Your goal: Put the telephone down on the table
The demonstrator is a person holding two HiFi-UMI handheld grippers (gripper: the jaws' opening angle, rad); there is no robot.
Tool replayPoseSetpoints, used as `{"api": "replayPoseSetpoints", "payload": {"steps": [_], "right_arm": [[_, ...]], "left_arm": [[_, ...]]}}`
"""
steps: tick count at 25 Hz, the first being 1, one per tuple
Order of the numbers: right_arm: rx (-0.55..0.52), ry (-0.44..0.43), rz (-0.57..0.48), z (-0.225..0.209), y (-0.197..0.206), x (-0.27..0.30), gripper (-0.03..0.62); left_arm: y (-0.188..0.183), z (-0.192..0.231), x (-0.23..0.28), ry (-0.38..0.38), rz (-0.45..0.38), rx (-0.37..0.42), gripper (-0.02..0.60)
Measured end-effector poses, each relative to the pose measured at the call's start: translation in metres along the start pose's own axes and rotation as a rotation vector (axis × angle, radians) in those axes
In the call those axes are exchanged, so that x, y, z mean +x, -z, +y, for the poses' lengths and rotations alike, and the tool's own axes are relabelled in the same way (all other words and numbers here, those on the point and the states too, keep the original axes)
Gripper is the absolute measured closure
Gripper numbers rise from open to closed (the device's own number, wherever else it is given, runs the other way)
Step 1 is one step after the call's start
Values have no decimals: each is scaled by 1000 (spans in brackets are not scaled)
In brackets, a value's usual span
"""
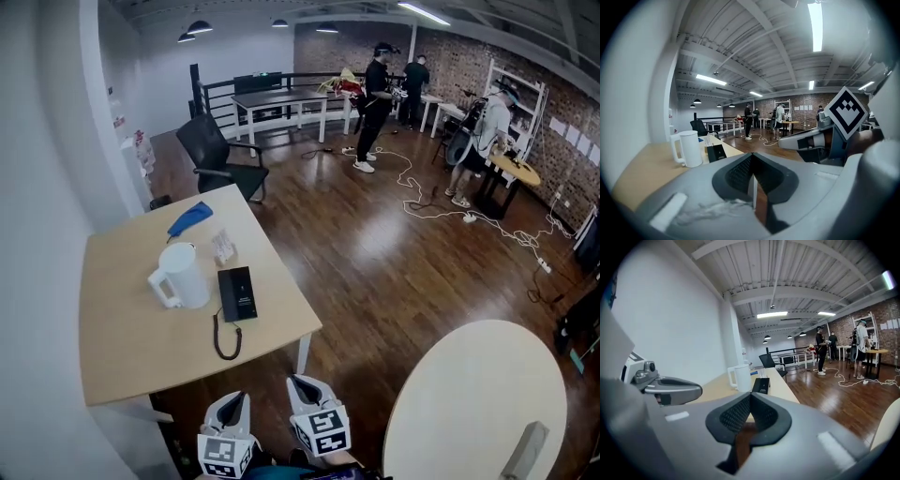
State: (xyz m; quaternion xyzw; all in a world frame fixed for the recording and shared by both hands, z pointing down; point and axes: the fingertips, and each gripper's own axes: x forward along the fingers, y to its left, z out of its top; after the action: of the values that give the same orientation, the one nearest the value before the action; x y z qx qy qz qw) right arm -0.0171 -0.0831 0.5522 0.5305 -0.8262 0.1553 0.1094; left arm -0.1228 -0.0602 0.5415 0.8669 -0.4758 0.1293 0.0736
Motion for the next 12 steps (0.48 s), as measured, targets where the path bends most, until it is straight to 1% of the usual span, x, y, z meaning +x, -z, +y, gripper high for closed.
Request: {"api": "replayPoseSetpoints", "payload": {"steps": [2,5,8,12], "right_arm": [[-31,-8,-5,7,-4,-4,600],[-63,-5,-7,16,-12,-11,600],[-61,9,-15,24,-16,-13,601],[-66,44,-22,44,-18,-12,600]], "left_arm": [[0,2,-8,-18,1,-1,569],[-6,1,-17,-13,-13,-5,569],[-8,5,-22,3,-34,-7,569],[-5,24,-34,19,-51,-8,569]]}}
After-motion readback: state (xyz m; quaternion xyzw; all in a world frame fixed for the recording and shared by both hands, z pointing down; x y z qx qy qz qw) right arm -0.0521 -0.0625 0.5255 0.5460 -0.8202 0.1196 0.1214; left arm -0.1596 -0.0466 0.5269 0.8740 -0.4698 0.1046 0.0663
